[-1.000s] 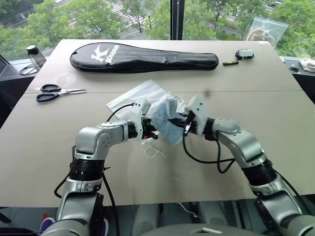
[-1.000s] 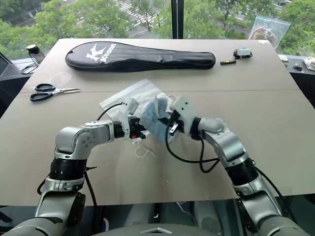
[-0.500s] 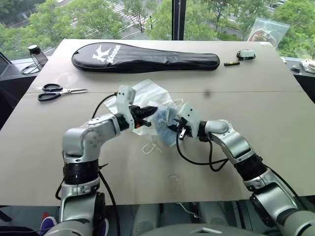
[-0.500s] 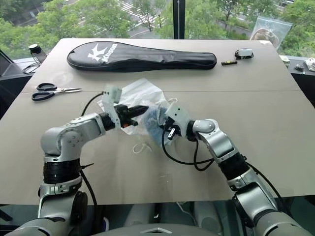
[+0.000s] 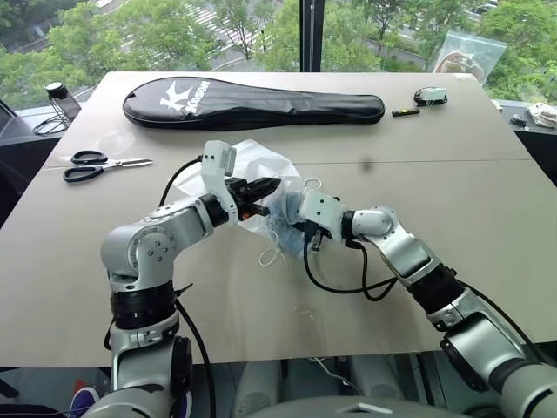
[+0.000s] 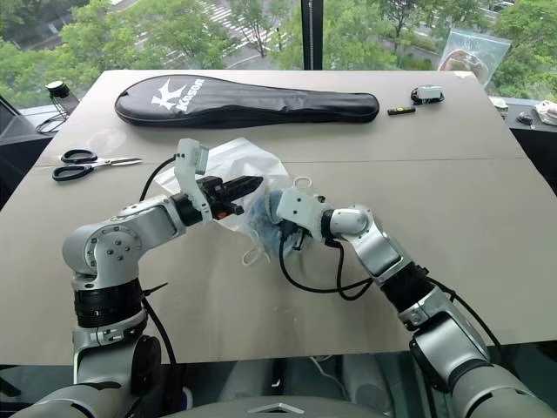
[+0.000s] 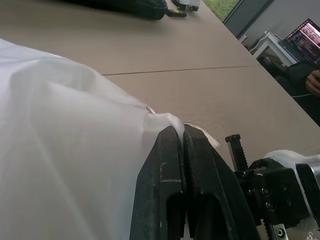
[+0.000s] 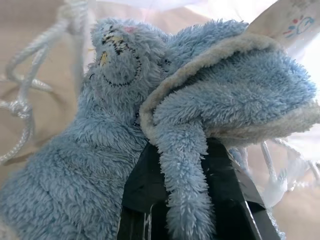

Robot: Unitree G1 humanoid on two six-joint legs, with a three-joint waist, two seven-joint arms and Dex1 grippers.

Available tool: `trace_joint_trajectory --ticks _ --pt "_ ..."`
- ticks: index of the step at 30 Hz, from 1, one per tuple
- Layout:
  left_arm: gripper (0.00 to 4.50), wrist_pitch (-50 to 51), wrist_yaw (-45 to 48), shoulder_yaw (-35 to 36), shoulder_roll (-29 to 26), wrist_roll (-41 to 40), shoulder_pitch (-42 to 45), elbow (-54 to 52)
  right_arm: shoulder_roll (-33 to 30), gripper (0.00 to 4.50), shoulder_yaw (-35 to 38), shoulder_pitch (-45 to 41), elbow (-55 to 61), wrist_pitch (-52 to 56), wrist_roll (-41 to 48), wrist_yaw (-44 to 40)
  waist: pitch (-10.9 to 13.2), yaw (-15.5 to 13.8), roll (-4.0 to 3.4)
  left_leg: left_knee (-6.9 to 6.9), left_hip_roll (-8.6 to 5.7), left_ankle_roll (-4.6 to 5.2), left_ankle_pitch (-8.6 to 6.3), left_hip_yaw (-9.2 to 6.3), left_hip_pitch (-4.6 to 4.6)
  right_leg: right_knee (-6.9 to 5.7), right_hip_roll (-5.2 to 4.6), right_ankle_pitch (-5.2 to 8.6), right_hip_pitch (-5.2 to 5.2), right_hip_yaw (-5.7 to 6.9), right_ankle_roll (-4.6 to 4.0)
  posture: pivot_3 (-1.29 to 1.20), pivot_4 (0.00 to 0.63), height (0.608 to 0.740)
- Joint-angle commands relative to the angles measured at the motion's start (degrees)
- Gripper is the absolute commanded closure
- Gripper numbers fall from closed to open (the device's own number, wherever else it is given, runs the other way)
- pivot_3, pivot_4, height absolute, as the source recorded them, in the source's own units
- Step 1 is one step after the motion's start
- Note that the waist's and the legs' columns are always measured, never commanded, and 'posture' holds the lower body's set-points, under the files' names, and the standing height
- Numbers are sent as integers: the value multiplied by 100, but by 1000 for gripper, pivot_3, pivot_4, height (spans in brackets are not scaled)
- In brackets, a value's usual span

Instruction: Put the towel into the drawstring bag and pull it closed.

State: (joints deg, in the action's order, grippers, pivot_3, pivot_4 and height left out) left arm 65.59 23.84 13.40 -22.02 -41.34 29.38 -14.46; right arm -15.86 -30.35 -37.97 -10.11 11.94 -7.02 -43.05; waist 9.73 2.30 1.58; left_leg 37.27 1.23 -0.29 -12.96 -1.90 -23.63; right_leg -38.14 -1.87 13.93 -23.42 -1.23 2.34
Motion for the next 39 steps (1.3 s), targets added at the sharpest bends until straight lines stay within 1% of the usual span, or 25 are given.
trace_joint_trajectory --ticks 1,5,7,9,11,12,15,17,18,20,22,24,26,27,28,29,31,32,34,37,39 --pt "4500 -224 35 -314 86 6 103 -273 -51 4454 -207 -147 -8 -539 -430 -25 0 -7 0 0 -1 0 0 0 -1 1 -1 0 0 0 0 0 150 740" --pt "4500 -392 42 -540 139 89 123 -262 -199 4454 -373 -251 -114 -1008 -910 -1 0 -11 0 0 -1 -1 0 -1 -3 2 -2 0 -2 -1 0 0 150 740" --pt "4500 -388 184 -694 46 39 91 -384 -5 4454 -187 -248 -182 -652 -782 24 0 -15 0 0 -1 -2 1 -1 -3 2 -2 0 -2 1 0 0 150 740" --pt "4500 -177 355 -658 -121 -223 -93 -632 637 4454 531 -86 -177 450 60 193 0 1 0 -1 0 -2 1 -3 -3 2 -2 0 -1 0 0 0 150 740" --pt "4500 -92 450 -641 -238 -341 -236 -786 1009 4454 1007 -2 -143 1112 523 321 1 10 -1 -5 4 -2 1 -10 -2 0 0 -1 -3 -4 -2 0 150 740" --pt "4500 -80 545 -646 -377 -381 -404 -937 1226 4454 1391 1 -210 1495 809 504 1 3 -1 -6 5 -2 1 -12 -2 -4 0 0 -5 -6 -3 0 150 740" --pt "4500 12 699 -469 -774 -521 -1003 -1279 1671 4454 2581 149 -192 2543 1896 780 2 1 -3 -8 3 -2 1 -12 -5 -4 -5 0 -11 -9 -3 0 150 740" --pt "4500 17 631 -402 -812 -602 -1150 -1314 1856 4454 3026 233 18 2977 2413 864 4 -45 -6 -13 4 -2 0 -14 -5 -2 -11 0 -11 -7 -3 0 150 740" --pt "4500 0 603 -410 -800 -609 -1165 -1306 1986 4455 3263 227 81 3197 2680 975 7 -124 -8 -12 1 -2 0 -16 -10 0 -13 0 -11 0 -3 0 150 740" --pt "4500 72 444 -372 -619 -702 -1107 -1270 2227 4455 3667 154 77 3482 3102 1259 9 -148 -11 -9 -6 -1 0 -7 -16 7 -12 0 -10 11 -3 0 150 740" --pt "4500 148 293 -343 -472 -790 -1042 -1247 2352 4455 3834 80 10 3551 3235 1496 9 -147 -12 -10 -5 -1 0 -7 -14 5 -11 0 -10 10 -3 0 150 740" --pt "4500 129 225 -403 -386 -788 -976 -1229 2311 4455 3469 88 -56 3213 2867 1572 9 -139 -13 -10 -5 -1 0 -6 -14 5 -9 0 -10 11 -3 0 150 740" --pt "4500 57 57 -404 -193 -747 -797 -1040 2140 3430 3052 160 46 3080 2663 1411 11 -132 -16 -11 -5 -1 0 0 -14 5 -6 0 -11 11 -3 0 150 740" --pt "4500 47 -51 -368 -85 -750 -687 -930 1991 3012 2815 243 208 3060 2580 1293 11 -132 -16 -11 -6 -1 0 2 -15 5 -6 0 -11 11 -3 0 150 740" --pt "4500 57 -142 -321 4 -768 -590 -838 1797 2686 2532 343 419 3016 2453 1176 11 -132 -16 -10 -6 -1 0 3 -15 5 -6 0 -11 11 -3 0 150 740" --pt "4500 70 -210 -283 63 -779 -511 -766 1641 2204 2326 437 636 3013 2369 1127 11 -129 -16 -10 -6 -1 0 3 -15 6 -6 0 -11 11 -2 0 150 740" --pt "4500 40 -245 -282 71 -721 -392 -624 1357 1364 2176 646 1234 3229 2420 1112 11 -131 -16 -10 -6 -1 0 4 -16 6 -6 0 -11 10 -2 0 150 740" --pt "4500 20 -239 -292 53 -698 -350 -566 1159 821 2109 746 1544 3353 2441 1080 11 -129 -16 -10 -6 -1 0 2 -19 8 -6 0 -11 11 -2 0 150 740" --pt "4500 -18 -190 -291 -13 -680 -284 -448 828 821 2116 923 2135 3588 2552 1065 11 -131 -16 -10 -6 -1 0 3 -19 10 -7 0 -11 10 -1 0 150 740" --pt "4500 -60 -127 -294 -96 -691 -244 -361 574 821 2142 1062 2602 3821 2661 1147 11 -113 -16 -10 -5 -1 0 2 -17 9 -5 1 -11 10 -1 0 150 740" --pt "4500 -81 -62 -339 -136 -703 -221 -358 365 821 1792 1103 2556 3798 2439 1120 11 -102 -16 -11 -3 -1 0 2 -13 7 1 1 -11 8 -2 0 150 740"
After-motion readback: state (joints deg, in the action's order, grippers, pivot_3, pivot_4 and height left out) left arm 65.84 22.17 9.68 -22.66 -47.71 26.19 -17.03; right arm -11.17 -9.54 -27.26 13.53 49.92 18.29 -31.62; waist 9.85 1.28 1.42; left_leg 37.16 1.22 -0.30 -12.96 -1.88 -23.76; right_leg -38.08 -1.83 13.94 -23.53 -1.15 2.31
